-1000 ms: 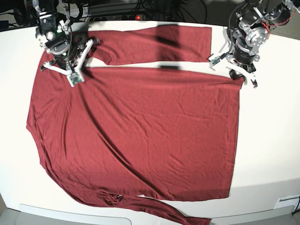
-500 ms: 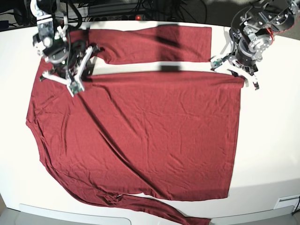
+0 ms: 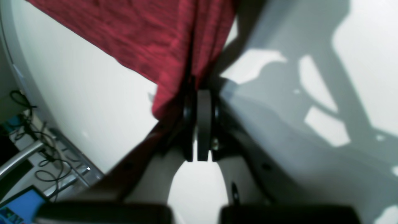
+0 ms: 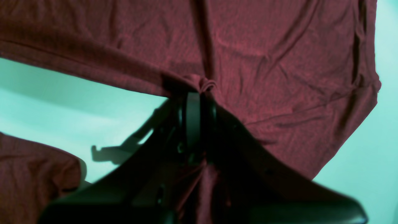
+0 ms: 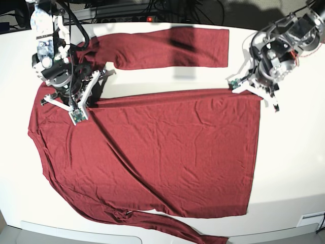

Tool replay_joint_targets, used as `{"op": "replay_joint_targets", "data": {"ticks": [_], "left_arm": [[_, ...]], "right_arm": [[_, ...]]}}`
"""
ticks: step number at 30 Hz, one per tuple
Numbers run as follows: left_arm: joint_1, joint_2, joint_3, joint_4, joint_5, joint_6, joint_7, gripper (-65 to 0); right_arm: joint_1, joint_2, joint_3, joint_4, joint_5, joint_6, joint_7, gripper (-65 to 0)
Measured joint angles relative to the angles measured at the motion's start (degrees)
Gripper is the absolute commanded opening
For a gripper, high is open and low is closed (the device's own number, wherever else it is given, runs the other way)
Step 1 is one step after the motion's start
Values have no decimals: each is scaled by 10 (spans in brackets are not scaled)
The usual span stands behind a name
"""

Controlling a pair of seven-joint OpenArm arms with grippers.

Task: Fold the T-shirt properly
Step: 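Drag the held shirt toward its hem with both grippers, rotating it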

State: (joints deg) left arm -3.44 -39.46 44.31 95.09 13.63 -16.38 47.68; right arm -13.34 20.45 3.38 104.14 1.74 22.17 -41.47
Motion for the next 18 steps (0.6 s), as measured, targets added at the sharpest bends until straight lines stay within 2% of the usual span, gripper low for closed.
{"op": "replay_joint_targets", "data": {"ticks": [4,12,15,18], "left_arm": [[-32,1,0,0,-1,0,6,-650],[-72,1,0,0,-75,1,6,-650],[-82,1,0,0,-75,1,4,-650],[-87,1,0,0,-73,16,-11,-650]], "right_arm": [[4,-1,0,0,0,0,0,-650],[38,-2,0,0,2,0,0,-650],[58,-2,0,0,14,0,2,-650],[69,-5,0,-5,21,0,7,-650]]}}
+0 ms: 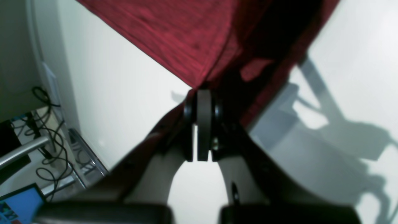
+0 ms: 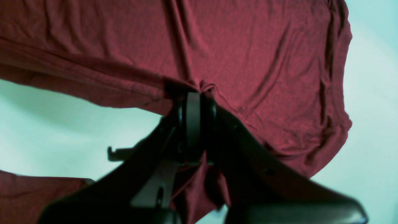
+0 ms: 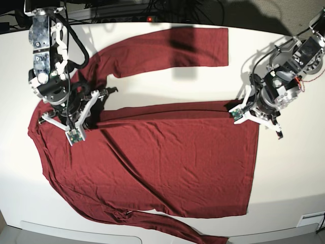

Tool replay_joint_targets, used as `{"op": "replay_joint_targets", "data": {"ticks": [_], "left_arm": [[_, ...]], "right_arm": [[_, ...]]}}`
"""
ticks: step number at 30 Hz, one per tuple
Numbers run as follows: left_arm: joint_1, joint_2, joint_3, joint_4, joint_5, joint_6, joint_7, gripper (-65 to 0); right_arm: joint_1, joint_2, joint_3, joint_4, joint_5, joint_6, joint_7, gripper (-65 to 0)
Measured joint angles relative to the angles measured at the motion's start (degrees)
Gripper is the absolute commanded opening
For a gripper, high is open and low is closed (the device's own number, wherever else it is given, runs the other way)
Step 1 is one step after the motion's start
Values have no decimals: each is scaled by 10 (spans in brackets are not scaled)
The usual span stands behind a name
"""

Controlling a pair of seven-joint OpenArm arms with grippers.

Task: Fold the T-shirt properly
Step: 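Drag the held shirt toward its hem with both grippers, rotating it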

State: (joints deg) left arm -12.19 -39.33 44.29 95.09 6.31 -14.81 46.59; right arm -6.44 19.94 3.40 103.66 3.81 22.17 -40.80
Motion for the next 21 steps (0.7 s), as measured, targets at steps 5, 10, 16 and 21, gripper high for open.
{"op": "replay_joint_targets", "data": {"ticks": [5,10,16,21], "left_arm": [[0,2,0,0,0,11,-15,-650],[-1,20,0,-2,3,30,-31,-650],[-1,42,0,-4,34,58,-41,-650],[-6,41,0,-5,47,71,-42,-650]], "right_arm": [[23,-1,0,-58,10,0,2,-650],[68,-1,0,-104,11,0,5,-650],[111,-1,0,-173,11,0,10,-650],[143,-2,0,-234,10,9,16,-650]]}}
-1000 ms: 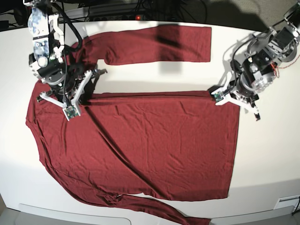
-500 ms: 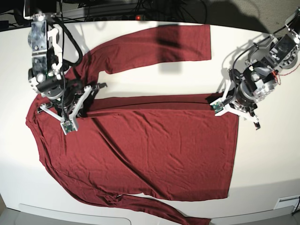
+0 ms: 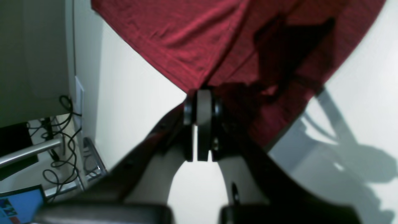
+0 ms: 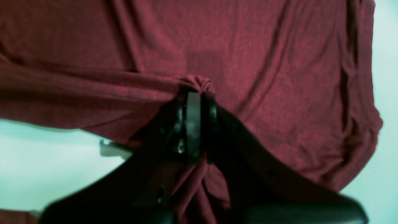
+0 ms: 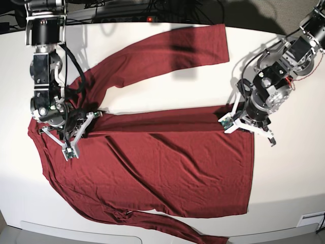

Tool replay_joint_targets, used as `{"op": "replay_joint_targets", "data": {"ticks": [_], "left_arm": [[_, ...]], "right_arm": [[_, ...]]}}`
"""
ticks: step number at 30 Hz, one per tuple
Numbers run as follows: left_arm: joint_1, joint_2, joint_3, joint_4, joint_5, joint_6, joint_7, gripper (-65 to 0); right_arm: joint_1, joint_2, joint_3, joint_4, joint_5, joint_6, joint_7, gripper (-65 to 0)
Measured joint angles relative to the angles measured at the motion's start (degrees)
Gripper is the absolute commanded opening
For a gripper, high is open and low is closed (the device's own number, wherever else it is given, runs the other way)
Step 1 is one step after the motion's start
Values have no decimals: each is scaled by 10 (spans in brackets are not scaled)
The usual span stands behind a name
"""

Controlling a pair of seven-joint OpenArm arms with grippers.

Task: Fold the T-shirt properly
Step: 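Drag the held shirt toward its hem with both grippers, rotating it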

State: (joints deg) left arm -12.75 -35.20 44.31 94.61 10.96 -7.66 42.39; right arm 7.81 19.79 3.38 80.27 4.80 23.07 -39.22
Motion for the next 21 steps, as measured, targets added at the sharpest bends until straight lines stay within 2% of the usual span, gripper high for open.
{"op": "replay_joint_targets", "data": {"ticks": [4,7,16,21], "left_arm": [[-15,0,0,0,-1,0,0,-650],[-25,0,0,-4,0,0,-25,-650],[-52,23,0,-127,0,2,-77,-650],[-58,26,0,-163,5,2,-80,-650]], "right_arm": [[16,-11,0,-17,0,4,6,-650],[26,-26,0,-23,0,9,9,-650],[38,-65,0,-26,-4,15,28,-650],[59,-70,0,-73,-2,14,41,-650]]}}
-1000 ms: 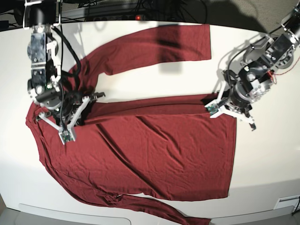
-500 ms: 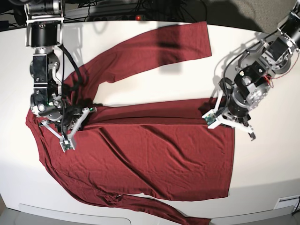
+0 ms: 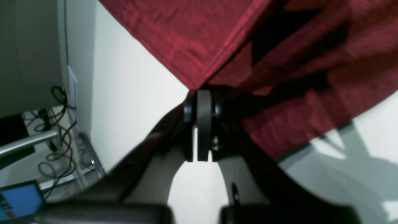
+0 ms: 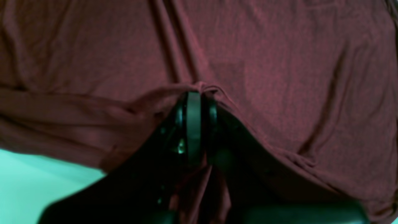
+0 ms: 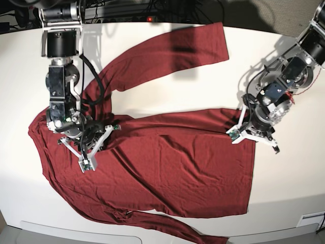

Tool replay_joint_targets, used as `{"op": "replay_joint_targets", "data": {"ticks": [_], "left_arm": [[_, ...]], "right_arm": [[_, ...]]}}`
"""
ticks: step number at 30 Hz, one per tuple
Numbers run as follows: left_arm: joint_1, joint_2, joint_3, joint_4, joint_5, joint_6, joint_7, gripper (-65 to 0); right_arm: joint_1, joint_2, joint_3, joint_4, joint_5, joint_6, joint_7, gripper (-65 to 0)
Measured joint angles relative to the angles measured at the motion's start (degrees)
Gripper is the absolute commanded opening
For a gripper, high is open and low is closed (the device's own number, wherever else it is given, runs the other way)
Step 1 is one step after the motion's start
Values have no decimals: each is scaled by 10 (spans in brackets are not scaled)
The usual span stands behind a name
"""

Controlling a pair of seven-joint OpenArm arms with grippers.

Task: Fold the T-shirt properly
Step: 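Drag the held shirt toward its hem with both grippers, rotating it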

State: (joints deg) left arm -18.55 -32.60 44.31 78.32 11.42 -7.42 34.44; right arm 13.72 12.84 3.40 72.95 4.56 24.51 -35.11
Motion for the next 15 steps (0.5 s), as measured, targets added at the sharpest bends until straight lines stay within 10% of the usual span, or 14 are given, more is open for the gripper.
{"op": "replay_joint_targets", "data": {"ticks": [15], "left_arm": [[-34,0,0,-8,17,11,-9,-650]], "right_arm": [[64,-9,1,-100,-3,0,14,-650]]}}
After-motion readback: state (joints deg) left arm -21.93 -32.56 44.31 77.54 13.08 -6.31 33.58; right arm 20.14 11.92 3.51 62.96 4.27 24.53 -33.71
